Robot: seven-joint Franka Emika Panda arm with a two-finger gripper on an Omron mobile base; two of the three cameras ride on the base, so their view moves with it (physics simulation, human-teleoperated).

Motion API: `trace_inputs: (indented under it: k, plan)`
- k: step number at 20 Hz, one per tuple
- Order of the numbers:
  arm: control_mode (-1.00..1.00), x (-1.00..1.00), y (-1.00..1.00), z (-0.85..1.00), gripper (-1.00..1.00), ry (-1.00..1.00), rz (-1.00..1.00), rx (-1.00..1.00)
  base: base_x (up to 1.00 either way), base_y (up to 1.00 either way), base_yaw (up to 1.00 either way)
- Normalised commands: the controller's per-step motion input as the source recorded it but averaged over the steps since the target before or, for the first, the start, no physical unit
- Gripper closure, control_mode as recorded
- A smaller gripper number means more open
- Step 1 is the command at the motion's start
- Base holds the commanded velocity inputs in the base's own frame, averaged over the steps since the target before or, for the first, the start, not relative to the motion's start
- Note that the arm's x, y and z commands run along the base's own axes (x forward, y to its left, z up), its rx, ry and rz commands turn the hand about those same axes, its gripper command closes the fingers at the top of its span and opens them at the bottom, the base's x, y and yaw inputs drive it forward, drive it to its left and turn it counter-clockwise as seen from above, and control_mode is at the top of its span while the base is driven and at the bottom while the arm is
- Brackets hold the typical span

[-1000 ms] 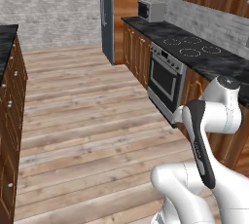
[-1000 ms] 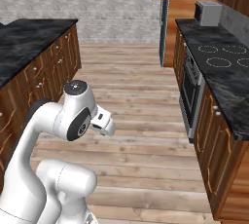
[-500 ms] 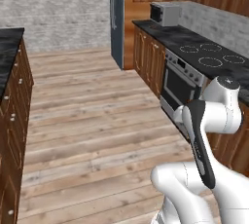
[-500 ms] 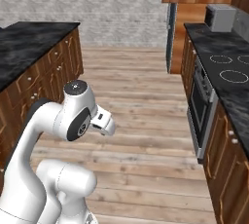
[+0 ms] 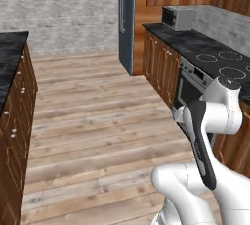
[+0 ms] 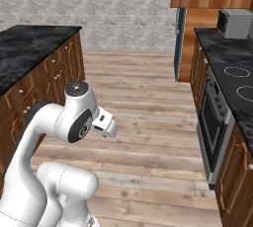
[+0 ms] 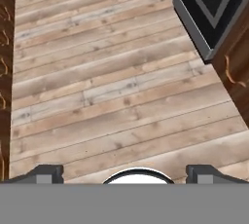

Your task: Move the cutting board and knife to the sink. Then move spray from the cabinet to the counter.

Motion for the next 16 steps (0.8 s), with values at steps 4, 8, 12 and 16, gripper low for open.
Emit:
trace_inputs:
  k: [4,8,12,16]
  plan:
    - [1.0,0.0,0.0,0.0,-1.0,0.0,0.0,0.0,0.74,0.11,0.04]
    - [1.0,0.0,0.0,0.0,-1.0,0.0,0.0,0.0,0.72,0.11,0.04]
    - [1.0,0.0,0.0,0.0,-1.0,0.0,0.0,0.0,0.72,0.12,0.03]
    - [1.0,0.0,0.0,0.0,-1.0,0.0,0.0,0.0,0.73,0.15,0.03]
